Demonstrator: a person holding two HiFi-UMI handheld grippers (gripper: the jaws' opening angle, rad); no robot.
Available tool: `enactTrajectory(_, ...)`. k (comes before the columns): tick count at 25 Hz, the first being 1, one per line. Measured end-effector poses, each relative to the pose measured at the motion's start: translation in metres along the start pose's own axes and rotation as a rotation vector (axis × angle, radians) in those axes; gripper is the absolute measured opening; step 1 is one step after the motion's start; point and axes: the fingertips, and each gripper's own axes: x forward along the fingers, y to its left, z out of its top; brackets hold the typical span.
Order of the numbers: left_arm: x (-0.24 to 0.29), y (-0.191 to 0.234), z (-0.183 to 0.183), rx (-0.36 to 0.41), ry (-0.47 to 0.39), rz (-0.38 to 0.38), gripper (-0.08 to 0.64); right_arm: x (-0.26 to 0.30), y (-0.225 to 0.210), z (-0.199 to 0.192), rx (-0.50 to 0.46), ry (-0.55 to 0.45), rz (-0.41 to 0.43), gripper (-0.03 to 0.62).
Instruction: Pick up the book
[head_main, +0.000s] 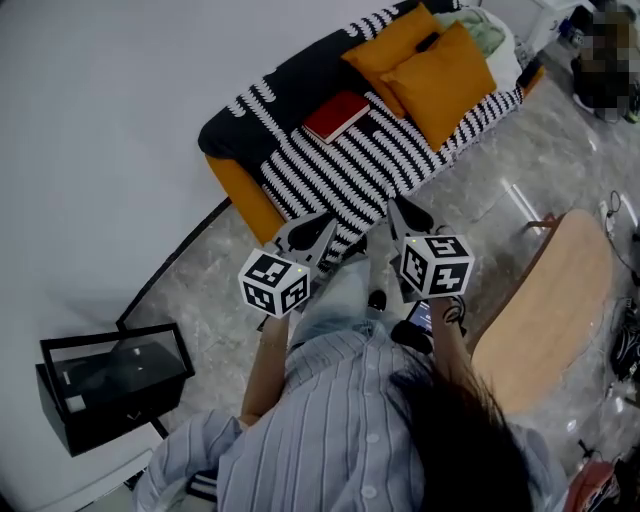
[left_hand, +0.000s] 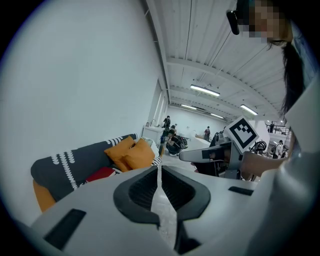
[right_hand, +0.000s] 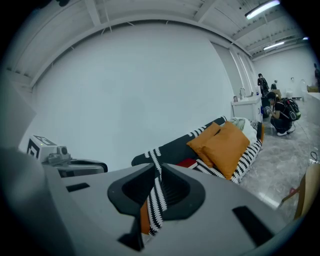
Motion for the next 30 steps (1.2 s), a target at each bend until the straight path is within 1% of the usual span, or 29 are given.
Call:
enactTrajectory(6, 0.023, 0.009, 0.012, 0.005, -0.008, -0.012, 0.014, 0.016, -0.021, 0.012, -0.003, 0.008, -0.02, 0.051)
enactTrajectory(9, 0.034, 0.023, 0.01, -0.007, 0.012, -0.015, 0.014, 0.034, -0.03, 0.015, 0.004, 0.024, -0.028, 0.051)
enactTrajectory(12, 0.043, 0.046, 0.01, -0.026, 0.026, 0.0, 0.014, 0.055, -0.034, 0.017, -0.001, 0.05, -0.028, 0.051)
enactTrajectory(18, 0.066, 0.099, 0.032, -0.047, 0.012, 0.022, 0.014, 0.099, -0.038, 0.036, -0.013, 0.075, -0.027, 0.051)
enactTrajectory(23, 0.087, 0.138, 0.046, -0.067, 0.02, 0.01, 0.014, 0.136, -0.044, 0.05, -0.001, 0.097, -0.044, 0.051)
enactTrajectory(30, 0.114, 0.187, 0.056, -0.09, 0.036, -0.025, 0.014, 0.182, -0.045, 0.058, -0.009, 0.141, -0.068, 0.051)
